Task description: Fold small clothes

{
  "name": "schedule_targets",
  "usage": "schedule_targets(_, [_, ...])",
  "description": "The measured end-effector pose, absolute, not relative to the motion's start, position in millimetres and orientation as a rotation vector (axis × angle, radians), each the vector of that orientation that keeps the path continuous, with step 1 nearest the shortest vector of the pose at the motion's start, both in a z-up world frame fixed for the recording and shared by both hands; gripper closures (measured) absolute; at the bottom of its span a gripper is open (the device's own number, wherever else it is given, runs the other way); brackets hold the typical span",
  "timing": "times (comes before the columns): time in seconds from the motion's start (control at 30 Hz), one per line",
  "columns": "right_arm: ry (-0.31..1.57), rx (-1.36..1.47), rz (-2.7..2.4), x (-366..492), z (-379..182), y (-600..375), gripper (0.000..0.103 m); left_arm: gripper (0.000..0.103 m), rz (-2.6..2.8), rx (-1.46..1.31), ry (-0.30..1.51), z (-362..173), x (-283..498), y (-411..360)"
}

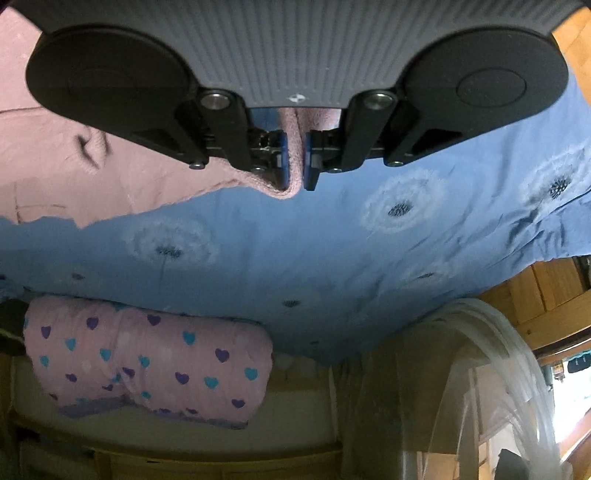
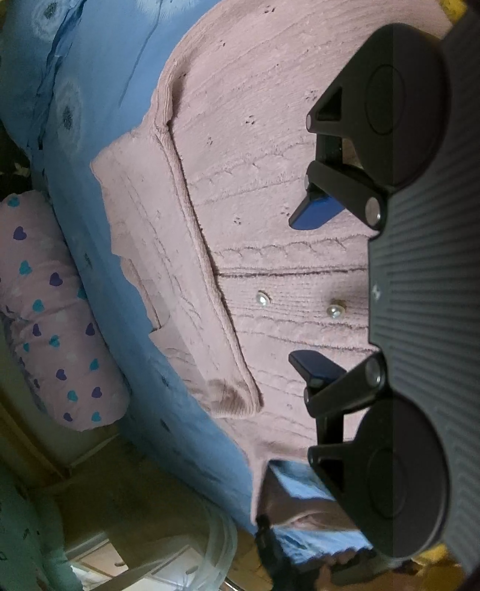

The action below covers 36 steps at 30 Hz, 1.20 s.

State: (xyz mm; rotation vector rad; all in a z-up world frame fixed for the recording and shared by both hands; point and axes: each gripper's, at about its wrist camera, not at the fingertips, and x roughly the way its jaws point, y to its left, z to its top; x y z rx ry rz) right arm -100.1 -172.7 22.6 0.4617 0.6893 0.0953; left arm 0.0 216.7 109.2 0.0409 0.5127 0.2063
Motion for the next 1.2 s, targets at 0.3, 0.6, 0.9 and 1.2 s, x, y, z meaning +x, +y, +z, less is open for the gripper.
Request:
schedule_targets(0.3, [0.683, 0.431, 0.125, -99.2, 20.1, -169.6, 0.028, 0.093, 0.097, 0.054, 0.454, 160.7, -7.7, 175.4])
schedule_targets(0.6, [0.656, 0.441, 0.116, -100.0, 17.2, -177.1, 0.028, 0.094, -0.049, 0.140, 0.307, 205.2, -22.6, 101.0])
schedule_targets(0.9, [0.673, 0.440, 0.089, -97.7, 15.1, -184.6, 0.028, 0.093, -0.183, 0.139, 0.460, 173.8, -7.6, 45.0])
schedule_targets(1.2, [0.655, 0.378, 0.092, -98.1, 17.5, -178.7, 0.028, 0.079, -0.120, 0.159, 0.694, 115.8, -1.2, 87.7])
